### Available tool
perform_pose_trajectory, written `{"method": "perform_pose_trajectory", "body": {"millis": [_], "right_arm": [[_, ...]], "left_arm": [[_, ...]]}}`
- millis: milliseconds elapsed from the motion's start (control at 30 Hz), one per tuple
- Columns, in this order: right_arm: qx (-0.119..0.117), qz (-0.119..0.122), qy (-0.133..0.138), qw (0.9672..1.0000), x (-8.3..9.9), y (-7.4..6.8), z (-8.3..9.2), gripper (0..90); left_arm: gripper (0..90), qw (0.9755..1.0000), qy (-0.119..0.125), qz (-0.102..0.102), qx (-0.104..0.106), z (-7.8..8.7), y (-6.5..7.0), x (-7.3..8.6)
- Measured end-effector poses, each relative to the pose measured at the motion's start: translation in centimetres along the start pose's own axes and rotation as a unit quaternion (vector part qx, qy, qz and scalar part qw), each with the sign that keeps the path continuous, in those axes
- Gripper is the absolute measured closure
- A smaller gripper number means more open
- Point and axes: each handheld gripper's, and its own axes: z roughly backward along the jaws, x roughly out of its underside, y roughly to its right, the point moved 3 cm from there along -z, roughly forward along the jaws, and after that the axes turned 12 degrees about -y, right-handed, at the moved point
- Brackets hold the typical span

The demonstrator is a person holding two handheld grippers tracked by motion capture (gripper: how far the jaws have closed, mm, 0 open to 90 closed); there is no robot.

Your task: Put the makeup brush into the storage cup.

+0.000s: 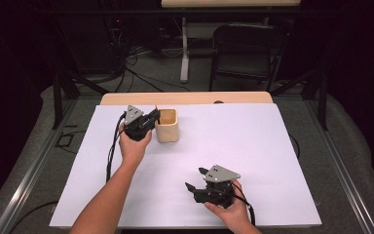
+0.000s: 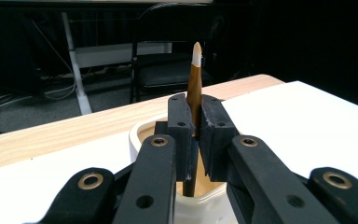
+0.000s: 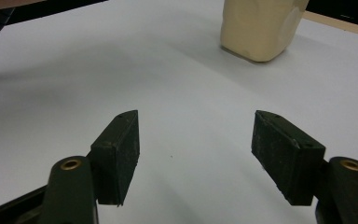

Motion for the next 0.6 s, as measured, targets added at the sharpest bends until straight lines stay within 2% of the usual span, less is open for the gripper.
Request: {"method": "perform_pose_trajectory", "body": {"millis": [600], "right_arm": [[-0.001,0.001,0.0,1.0,0.0,-0.02,-0.03,32.0]], "left_arm": [[83.6,0.9999,-0.009,-0.002,-0.004,-0.36,-0.08,0.55]]}}
